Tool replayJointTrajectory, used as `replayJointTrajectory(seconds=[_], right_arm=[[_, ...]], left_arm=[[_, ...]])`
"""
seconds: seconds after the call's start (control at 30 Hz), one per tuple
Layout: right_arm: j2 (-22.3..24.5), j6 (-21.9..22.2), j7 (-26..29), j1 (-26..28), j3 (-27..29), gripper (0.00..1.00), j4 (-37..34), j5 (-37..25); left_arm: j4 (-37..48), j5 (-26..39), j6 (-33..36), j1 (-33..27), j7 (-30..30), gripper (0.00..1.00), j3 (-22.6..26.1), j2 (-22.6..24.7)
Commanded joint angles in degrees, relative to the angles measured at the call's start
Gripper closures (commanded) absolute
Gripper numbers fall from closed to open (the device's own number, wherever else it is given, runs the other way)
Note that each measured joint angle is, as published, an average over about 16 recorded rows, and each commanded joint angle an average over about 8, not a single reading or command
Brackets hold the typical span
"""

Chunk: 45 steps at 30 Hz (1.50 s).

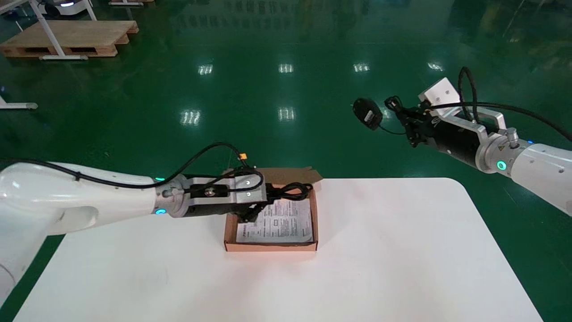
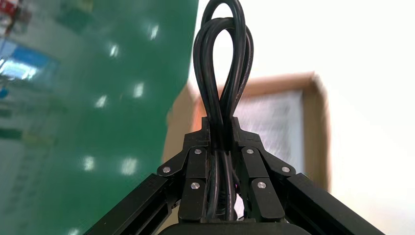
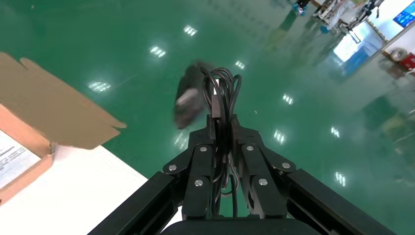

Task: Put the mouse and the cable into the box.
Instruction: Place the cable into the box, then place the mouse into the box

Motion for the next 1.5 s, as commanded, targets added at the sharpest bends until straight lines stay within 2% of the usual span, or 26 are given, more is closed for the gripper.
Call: replayJointTrajectory(seconds=[0.03,0.4,0.53,0.7,0.9,1.07,1.33,1.37,1.5], right_arm=[[0.2,-0.1,-0.7,0.3,0.6,1.00,0.0,1.1],[0.1,-0.3,-0.6,-0.1,0.3,1.00,0.0,0.7],[0.1,-0.3,-0.6,-0.1,0.3,1.00,0.0,0.8],[0.1,-0.3,-0.6,-0.1,0.3,1.00,0.0,0.8],[0.1,-0.3,-0.6,-0.1,0.3,1.00,0.0,0.8],[0.1,-0.3,-0.6,-0.1,0.3,1.00,0.0,0.8],[0.1,-0.3,-0.6,-0.1,0.3,1.00,0.0,0.8],[0.1,-0.3,-0.6,-0.1,0.3,1.00,0.0,0.8],[0.1,-0.3,-0.6,-0.1,0.4,1.00,-0.1,0.8]], left_arm=[[0.7,-1.9,0.1,0.4,1.8,1.00,-0.9,1.3],[0.5,-0.7,-0.6,0.4,2.0,1.00,-0.3,1.3],[-0.1,1.7,-4.1,0.9,5.9,1.00,1.0,3.2],[-0.5,4.2,-10.2,2.5,13.6,1.00,3.4,5.9],[-0.6,4.9,-16.3,4.8,20.3,1.00,7.0,6.6],[-0.6,3.6,-19.8,5.6,22.2,1.00,9.5,6.7],[-0.5,0.0,-21.6,5.5,22.6,0.99,12.7,6.7],[-0.5,-0.3,-21.8,5.4,22.6,0.93,13.1,6.7],[-0.1,-1.3,-22.4,5.3,22.6,0.43,14.3,6.7]])
